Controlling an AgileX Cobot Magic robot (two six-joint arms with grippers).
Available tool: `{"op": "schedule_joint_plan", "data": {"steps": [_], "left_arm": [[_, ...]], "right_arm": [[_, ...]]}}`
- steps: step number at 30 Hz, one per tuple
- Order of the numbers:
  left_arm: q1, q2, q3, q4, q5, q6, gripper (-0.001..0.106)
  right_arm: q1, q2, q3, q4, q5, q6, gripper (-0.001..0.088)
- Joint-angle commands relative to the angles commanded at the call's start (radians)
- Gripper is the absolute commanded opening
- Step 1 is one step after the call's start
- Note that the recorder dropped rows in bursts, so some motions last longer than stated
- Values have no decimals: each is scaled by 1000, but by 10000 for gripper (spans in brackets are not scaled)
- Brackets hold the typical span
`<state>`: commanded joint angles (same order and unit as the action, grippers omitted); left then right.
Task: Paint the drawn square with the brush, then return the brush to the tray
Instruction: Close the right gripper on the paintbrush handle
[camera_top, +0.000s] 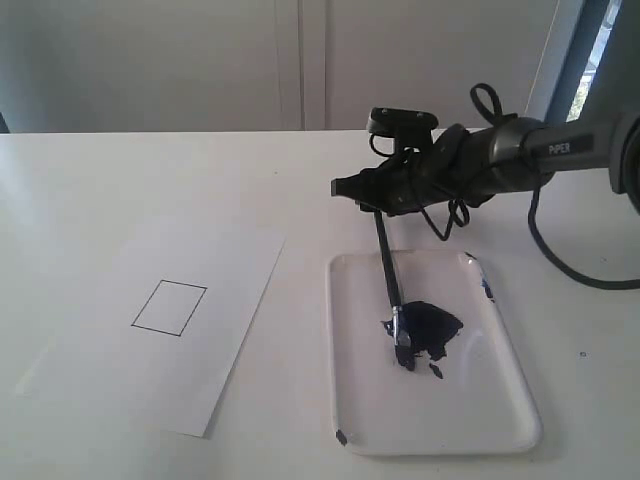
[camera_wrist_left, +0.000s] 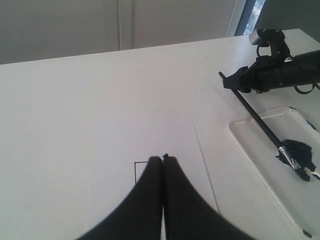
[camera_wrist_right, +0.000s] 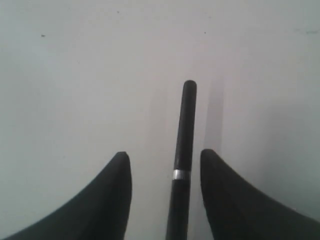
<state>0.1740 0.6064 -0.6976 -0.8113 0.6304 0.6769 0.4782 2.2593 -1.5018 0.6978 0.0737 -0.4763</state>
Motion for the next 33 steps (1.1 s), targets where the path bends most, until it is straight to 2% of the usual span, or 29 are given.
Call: {"op": "schedule_joint_plan", "data": {"steps": [5,10,26,29,33], "left_arm": [[0,0,0,0,2,0,0],[0,0,0,0,2,0,0],[0,0,0,-2,10,0,0],[0,0,0,-2,10,0,0],[0,0,0,-2,10,0,0]], "right_arm": [[0,2,-2,-17,-35,0,416],[0,2,-2,-44,-36,0,346],[0,36,-2,-44,-29,2,342],[0,36,-2,-44,-42,2,279],[0,36,-2,-44,-44,2,79]]}}
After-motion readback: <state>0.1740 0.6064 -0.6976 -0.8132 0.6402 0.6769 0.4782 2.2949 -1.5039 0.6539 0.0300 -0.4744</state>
